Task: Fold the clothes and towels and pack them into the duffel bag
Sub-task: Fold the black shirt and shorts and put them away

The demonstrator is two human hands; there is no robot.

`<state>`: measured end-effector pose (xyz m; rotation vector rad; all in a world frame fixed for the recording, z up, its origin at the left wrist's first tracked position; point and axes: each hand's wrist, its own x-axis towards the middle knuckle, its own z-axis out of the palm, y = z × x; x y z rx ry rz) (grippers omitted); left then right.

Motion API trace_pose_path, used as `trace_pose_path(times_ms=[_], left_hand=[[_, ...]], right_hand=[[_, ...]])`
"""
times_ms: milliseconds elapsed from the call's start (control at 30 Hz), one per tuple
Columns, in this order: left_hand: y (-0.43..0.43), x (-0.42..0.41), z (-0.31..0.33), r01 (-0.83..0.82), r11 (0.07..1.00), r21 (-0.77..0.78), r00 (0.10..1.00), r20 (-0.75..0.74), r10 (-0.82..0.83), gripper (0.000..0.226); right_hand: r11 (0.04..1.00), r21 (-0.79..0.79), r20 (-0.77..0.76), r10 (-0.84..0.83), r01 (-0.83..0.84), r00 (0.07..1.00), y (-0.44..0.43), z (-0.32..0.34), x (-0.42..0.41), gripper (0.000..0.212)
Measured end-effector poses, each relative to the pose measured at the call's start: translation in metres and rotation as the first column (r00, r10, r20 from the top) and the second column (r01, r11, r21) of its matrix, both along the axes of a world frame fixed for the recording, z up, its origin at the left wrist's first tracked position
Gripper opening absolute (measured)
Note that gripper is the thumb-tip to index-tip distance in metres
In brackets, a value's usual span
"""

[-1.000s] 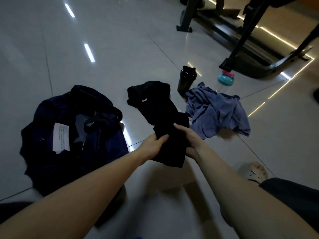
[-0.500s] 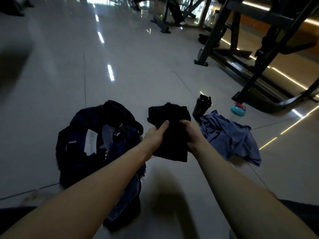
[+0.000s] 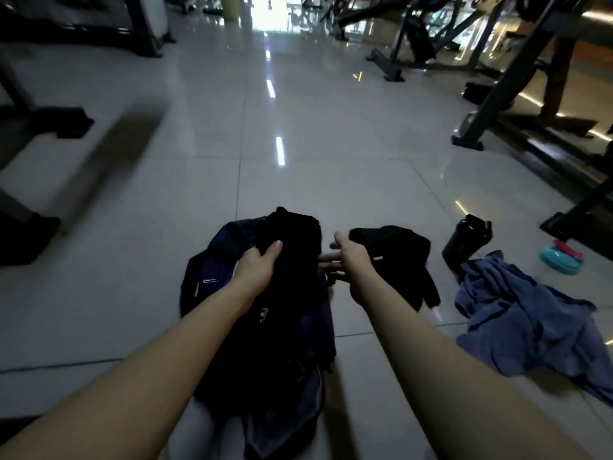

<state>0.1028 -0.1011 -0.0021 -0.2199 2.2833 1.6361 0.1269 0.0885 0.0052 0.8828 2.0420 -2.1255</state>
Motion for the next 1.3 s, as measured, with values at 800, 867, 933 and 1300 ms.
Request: trace_pose_path(times_ms=[800, 867, 933, 1300], left_hand=[[0.022, -0.131, -0.116, -0.150, 0.986, 0.072, 0.961, 0.245, 0.129, 0.031], [0.029, -0.126, -0.121, -0.085, 0.996, -0.022, 0.979, 0.185, 0.087, 0.028], [0.032, -0.121, -0.125, -0.002, 0.977, -0.215, 0.995, 0.094, 0.023, 0.029], [0.024, -0.119, -0.131, 0.191, 0.748, -0.635, 0.956, -0.051, -0.287, 0.027]], right_hand=[[0.954, 0.265, 0.240, 0.074, -0.139, 0.968, 0.015, -0.140, -0.112, 0.014], [0.980, 0.169, 0.237, 0.062, -0.104, 0.970, 0.018, -0.137, -0.108, 0.012], [0.983, 0.154, 0.229, 0.063, -0.100, 0.971, 0.018, -0.135, -0.106, 0.015], [0.965, 0.238, 0.211, 0.061, -0.112, 0.976, 0.023, -0.143, -0.107, 0.022]])
